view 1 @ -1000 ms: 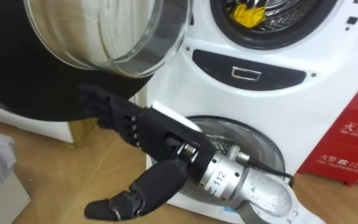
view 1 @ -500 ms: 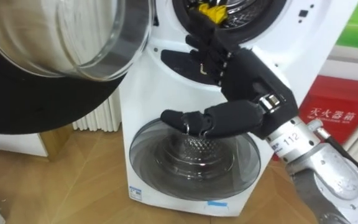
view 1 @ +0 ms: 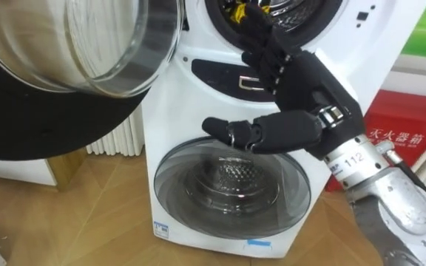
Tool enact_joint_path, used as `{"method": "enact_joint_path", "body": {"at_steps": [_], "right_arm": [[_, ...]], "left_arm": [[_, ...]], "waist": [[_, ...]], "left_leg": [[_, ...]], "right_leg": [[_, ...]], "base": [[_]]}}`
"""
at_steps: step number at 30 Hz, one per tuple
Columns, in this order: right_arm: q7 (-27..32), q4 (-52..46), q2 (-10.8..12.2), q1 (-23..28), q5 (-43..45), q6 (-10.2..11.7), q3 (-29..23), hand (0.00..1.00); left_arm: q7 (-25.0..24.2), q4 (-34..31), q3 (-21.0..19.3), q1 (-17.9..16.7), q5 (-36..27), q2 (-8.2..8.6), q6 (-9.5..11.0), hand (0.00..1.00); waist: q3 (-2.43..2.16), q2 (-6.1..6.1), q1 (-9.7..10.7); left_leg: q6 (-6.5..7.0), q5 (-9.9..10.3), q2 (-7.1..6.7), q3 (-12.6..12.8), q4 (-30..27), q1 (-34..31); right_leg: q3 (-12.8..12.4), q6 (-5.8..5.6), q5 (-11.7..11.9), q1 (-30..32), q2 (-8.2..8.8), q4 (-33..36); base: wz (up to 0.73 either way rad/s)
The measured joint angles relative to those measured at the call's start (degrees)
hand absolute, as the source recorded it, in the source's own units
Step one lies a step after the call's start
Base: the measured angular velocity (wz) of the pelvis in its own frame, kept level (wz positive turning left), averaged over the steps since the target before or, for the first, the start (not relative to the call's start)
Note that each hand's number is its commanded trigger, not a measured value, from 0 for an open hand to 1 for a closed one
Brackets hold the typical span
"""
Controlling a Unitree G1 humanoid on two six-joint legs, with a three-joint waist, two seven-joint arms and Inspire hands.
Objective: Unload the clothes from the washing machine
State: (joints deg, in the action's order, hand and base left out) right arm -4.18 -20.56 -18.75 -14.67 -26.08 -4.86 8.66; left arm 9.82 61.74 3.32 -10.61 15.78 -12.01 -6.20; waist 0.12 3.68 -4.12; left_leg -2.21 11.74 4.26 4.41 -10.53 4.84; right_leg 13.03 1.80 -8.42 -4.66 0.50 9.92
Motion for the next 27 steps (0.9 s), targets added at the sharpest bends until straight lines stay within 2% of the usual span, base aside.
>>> {"method": "enact_joint_path", "body": {"at_steps": [4, 6, 10, 11, 13, 17, 18, 19, 20, 21, 22, 23, 24, 25, 26, 27], "right_arm": [[0.80, 2.63, 0.52, -1.06, -1.14, 0.09, -0.16, 0.00], [1.54, 5.15, 0.56, -2.40, -1.14, 0.10, -0.20, 0.00], [2.32, 7.86, 0.56, -2.89, -0.24, 0.18, -0.90, 0.00], [2.45, 9.17, 0.60, -2.89, -0.04, 0.30, -0.99, 0.00], [2.89, 11.48, 0.64, -2.88, 0.05, 0.28, -0.98, 0.00], [4.14, 11.52, 0.87, -2.87, 0.14, 0.62, -0.98, 0.00], [4.60, 11.51, 0.92, -2.91, 0.18, 0.87, -0.88, 0.00], [4.92, 11.52, 1.13, -2.93, 0.19, 1.06, -0.83, 0.00], [5.57, 11.66, 1.54, -2.81, -0.39, 1.18, -0.84, 0.00], [6.14, 11.78, 1.24, -2.58, -0.92, 1.16, -0.86, 0.00], [6.26, 11.78, 0.93, -2.56, -0.95, 1.15, -0.99, 0.00], [6.42, 11.96, 0.95, -2.40, -0.58, 1.04, -1.03, 0.00], [6.25, 11.94, 1.07, -2.16, -0.24, 1.05, -1.01, 0.00], [6.26, 11.82, 0.95, -2.18, -0.23, 1.05, -1.03, 0.00], [6.27, 11.82, 0.97, -2.19, -0.23, 1.04, -1.01, 0.00], [6.41, 11.83, 0.95, -2.20, -0.28, 1.04, -0.98, 0.00]], "left_arm": [[0.01, -0.95, -0.43, -0.10, 0.02, 0.00, -0.65, 0.00], [0.47, -1.60, -1.00, -0.10, -0.20, -0.02, -0.85, 0.00], [0.88, -1.54, -1.98, -0.32, -0.57, 0.05, -0.91, 0.00], [0.85, -1.53, -2.39, -0.59, -0.55, 0.06, -0.96, 0.00], [0.84, -1.23, -3.09, -1.36, -0.56, 0.08, -0.96, 0.00], [0.65, -0.57, -3.14, -2.02, -0.50, 0.12, -1.35, 0.00], [0.58, -0.65, -3.16, -1.94, -0.58, 0.06, -1.34, 0.00], [0.55, -0.38, -3.14, -1.69, -0.56, -0.04, -1.23, 0.00], [0.49, 0.53, -2.92, -1.66, -0.60, -0.22, -0.78, 0.00], [0.42, 0.12, -2.58, -1.64, -0.73, -0.15, -0.64, 0.00], [0.38, -0.02, -2.45, -1.89, -0.77, -0.01, -0.56, 0.00], [0.14, -0.11, -2.62, -2.81, -1.44, 0.07, -0.55, 0.00], [-0.46, -0.08, -3.71, -3.83, -1.59, 0.00, -0.55, 0.00], [-0.60, -0.09, -5.02, -4.07, -1.63, -0.14, -0.54, 0.00], [-0.61, -0.09, -5.50, -4.05, -1.65, -0.24, -0.51, 0.00], [-0.71, 0.16, -6.10, -3.87, -1.65, -0.40, -0.19, 0.00]], "waist": [[0.13, -0.27, -0.96], [0.13, -0.24, -1.04], [0.23, -0.35, -2.17], [0.31, -0.47, -2.47], [0.34, -0.20, -2.74], [0.25, 0.00, -3.86], [0.20, 0.12, -4.30], [0.38, 0.49, -4.28], [1.18, 1.13, -3.97], [0.97, 1.84, -4.02], [0.95, 1.86, -3.96], [0.83, 1.43, -5.18], [0.37, 1.27, -6.05], [0.05, 1.51, -5.88], [-0.09, 1.72, -5.88], [-0.27, 1.98, -5.72]], "left_leg": [[-0.02, 0.04, 0.12, -0.03, -0.56, -0.07], [-0.06, 0.32, 0.14, -1.35, -1.76, -0.81], [-0.39, 2.01, 0.78, -2.37, -5.63, -2.57], [-0.62, 3.08, 1.14, -2.83, -7.75, -3.35], [-0.89, 3.95, 1.25, -3.68, -9.83, -3.90], [-1.03, 4.14, 1.32, -3.50, -11.39, -4.63], [-1.12, 4.07, 1.28, -3.30, -12.29, -5.34], [-1.37, 3.79, 1.15, -2.76, -14.74, -6.80], [-1.28, 3.39, 0.08, -2.79, -19.91, -11.03], [-0.85, 3.35, -1.85, -3.54, -16.25, -13.87], [-0.99, 2.44, -2.47, -3.64, -13.46, -15.42], [0.00, -2.08, -3.12, -3.63, -10.97, -17.19], [0.63, -4.80, -3.07, -3.45, -10.12, -17.43], [2.52, -6.01, -3.16, -2.50, -10.11, -17.12], [3.08, -5.93, -3.27, -2.00, -10.31, -17.06], [3.93, -5.35, -3.94, -1.63, -10.77, -16.92]], "right_leg": [[0.07, 0.03, 0.01, -0.02, 0.00, 0.46], [1.07, 0.04, -0.01, -0.25, 0.04, 0.76], [1.45, 0.50, -0.58, -0.35, -0.55, 1.47], [1.53, 0.73, -1.31, -0.36, -0.87, 2.19], [1.85, 0.82, -3.14, -0.25, -0.82, 4.24], [2.30, 1.02, -4.32, 0.26, -0.59, 5.40], [2.16, 1.21, -4.68, 0.83, -0.02, 5.97], [1.98, 1.31, -4.77, 0.75, 0.18, 5.98], [0.37, 1.80, -5.32, 0.47, 0.61, 5.93], [-1.48, 1.60, -5.68, 0.83, 0.88, 6.04], [-2.21, 1.40, -5.95, 0.86, 0.89, 6.14], [-3.73, 0.42, -6.57, 0.94, 1.03, 6.23], [-4.69, -0.30, -7.04, 0.81, 1.03, 6.27], [-4.89, -0.98, -7.24, 0.86, 1.23, 6.08], [-5.04, -1.35, -7.00, 0.72, 1.42, 5.77], [-5.08, -1.61, -6.85, 0.17, 2.08, 5.34]], "base": [[0.02], [0.25], [0.11], [0.14], [0.20], [0.09], [0.17], [0.39], [0.46], [0.42], [0.00], [-0.32], [-0.39], [-0.27], [-0.08], [-0.08]]}}
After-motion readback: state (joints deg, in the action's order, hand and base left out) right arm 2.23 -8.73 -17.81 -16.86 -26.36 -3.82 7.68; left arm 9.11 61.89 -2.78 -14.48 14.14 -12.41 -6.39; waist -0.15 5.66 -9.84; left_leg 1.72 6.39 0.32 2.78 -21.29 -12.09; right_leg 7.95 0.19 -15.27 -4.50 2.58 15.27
